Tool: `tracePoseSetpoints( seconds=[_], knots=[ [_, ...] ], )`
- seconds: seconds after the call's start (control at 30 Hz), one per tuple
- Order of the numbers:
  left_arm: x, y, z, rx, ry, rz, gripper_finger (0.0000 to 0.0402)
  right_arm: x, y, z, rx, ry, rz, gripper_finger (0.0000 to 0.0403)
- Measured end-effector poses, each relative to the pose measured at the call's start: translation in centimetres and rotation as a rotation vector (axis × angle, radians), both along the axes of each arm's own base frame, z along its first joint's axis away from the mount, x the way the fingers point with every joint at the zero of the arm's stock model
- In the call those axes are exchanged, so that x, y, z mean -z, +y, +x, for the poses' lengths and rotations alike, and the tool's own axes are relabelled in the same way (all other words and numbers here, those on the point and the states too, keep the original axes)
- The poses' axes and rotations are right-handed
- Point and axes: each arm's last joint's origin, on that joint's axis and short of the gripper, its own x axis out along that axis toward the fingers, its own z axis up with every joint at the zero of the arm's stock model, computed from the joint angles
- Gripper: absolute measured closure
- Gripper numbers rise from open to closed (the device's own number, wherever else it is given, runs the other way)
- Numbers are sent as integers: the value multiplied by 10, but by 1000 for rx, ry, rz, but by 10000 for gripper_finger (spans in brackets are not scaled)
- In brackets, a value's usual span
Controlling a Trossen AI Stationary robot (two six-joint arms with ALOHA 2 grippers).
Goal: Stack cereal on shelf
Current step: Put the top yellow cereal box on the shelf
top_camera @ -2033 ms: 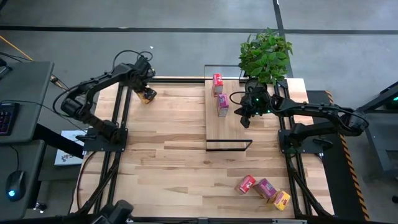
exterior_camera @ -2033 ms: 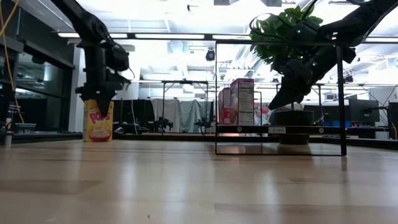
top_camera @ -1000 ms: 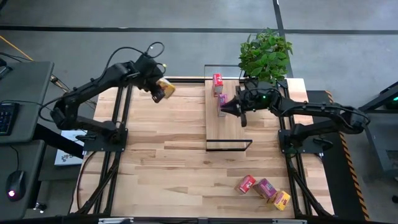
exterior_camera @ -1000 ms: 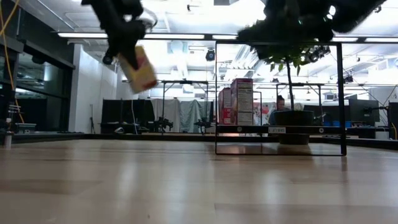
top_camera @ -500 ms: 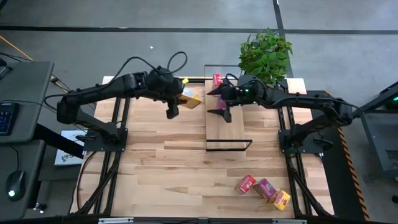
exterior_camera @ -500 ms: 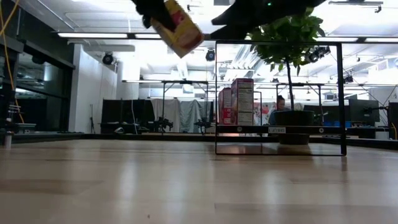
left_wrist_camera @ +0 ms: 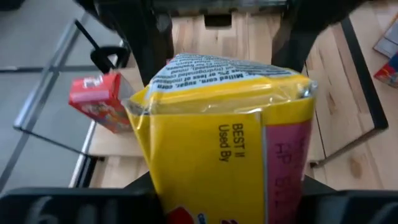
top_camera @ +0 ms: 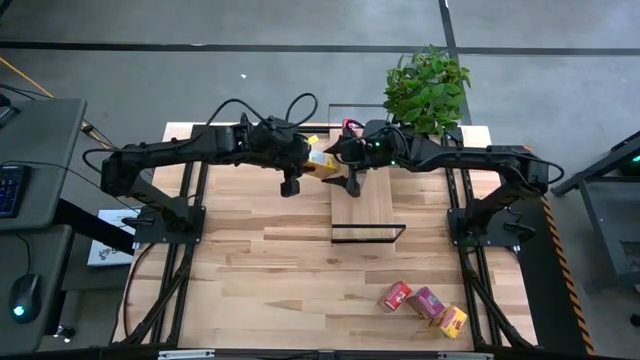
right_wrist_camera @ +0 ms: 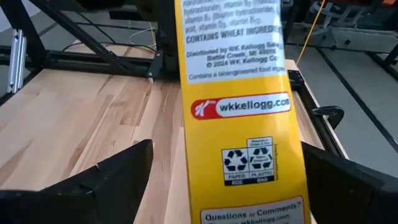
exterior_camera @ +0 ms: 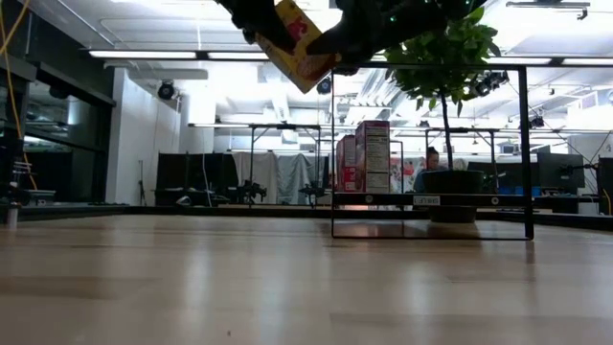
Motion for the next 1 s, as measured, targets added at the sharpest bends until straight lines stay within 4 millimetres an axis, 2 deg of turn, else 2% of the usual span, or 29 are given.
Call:
tracePoseSetpoints(
  seconds=[0.13,0.37,0.47,0.63,0.7,0.83,0.93,1.0],
  knots=[
    [-1,0,1,-5,-14,10,285,0,0,0,1,4,3,89],
    [-1,0,0,1,-4,13,256,1,0,0,6,9,2,232],
    [0,0,0,-3,-2,14,241,1,0,-1,5,17,5,272],
    [-5,-2,-9,-3,33,0,226,-1,1,-7,5,44,8,275],
    [-13,-3,-15,-11,42,-18,225,-7,3,-12,7,46,6,263],
    [-23,-6,-28,-22,53,-50,226,-24,9,-30,-1,41,6,233],
    [-23,-8,-36,-17,41,-68,226,-27,17,-46,-19,117,31,236],
    [-20,-8,-35,5,-45,-69,225,-26,22,-56,-28,176,45,247]
  ],
)
